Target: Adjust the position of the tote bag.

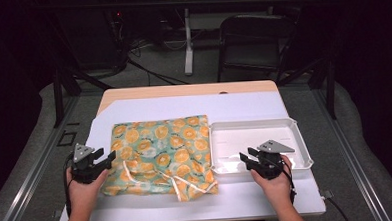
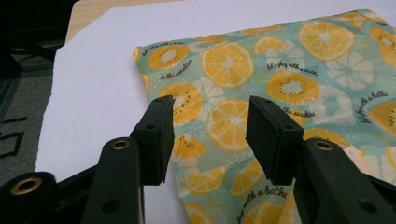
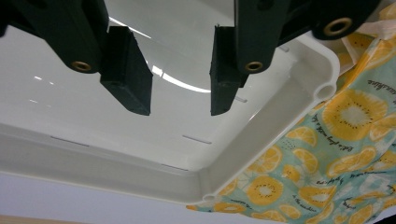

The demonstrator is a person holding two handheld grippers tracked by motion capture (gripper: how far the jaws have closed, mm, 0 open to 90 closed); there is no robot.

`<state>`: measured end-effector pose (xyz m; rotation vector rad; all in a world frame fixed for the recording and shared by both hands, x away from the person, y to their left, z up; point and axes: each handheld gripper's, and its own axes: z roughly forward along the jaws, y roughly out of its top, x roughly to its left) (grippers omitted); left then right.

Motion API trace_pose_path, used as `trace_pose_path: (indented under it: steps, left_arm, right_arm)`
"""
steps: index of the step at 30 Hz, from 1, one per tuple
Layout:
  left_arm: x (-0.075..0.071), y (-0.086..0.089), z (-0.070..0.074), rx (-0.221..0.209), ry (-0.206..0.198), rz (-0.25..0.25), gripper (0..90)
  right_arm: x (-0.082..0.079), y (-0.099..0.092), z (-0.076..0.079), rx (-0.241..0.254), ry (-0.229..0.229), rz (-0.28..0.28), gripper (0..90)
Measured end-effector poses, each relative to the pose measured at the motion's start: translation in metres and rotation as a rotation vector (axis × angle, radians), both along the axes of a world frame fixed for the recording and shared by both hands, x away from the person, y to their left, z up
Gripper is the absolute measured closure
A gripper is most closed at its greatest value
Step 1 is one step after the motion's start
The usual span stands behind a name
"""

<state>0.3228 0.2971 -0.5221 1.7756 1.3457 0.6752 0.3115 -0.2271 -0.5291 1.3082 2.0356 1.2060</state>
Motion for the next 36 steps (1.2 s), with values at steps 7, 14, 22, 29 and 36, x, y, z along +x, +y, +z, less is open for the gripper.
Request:
trace_pose_path:
  steps: [7,14,22,29,36]
  left_arm:
    - [-0.006,-0.004,0.005,-0.011,0.018,-0.057,56.4]
    - [-0.023,-0.013,0.019,-0.039,0.034,-0.157,52.8]
    - [-0.048,-0.020,0.027,-0.018,0.019,-0.225,44.8]
    - [-0.070,-0.027,0.024,0.015,0.008,-0.262,41.6]
    - [-0.090,-0.037,0.017,0.107,0.004,-0.295,39.2]
  right_arm:
    - [0.002,0.004,0.004,0.022,-0.010,0.027,63.8]
    - [0.001,0.013,0.008,0.005,-0.031,0.049,68.9]
    - [0.006,0.019,0.005,0.015,-0.017,0.079,65.6]
    - [0.012,0.022,0.000,0.013,-0.001,0.094,62.7]
    - [0.013,0.024,-0.001,0.029,0.002,0.094,60.9]
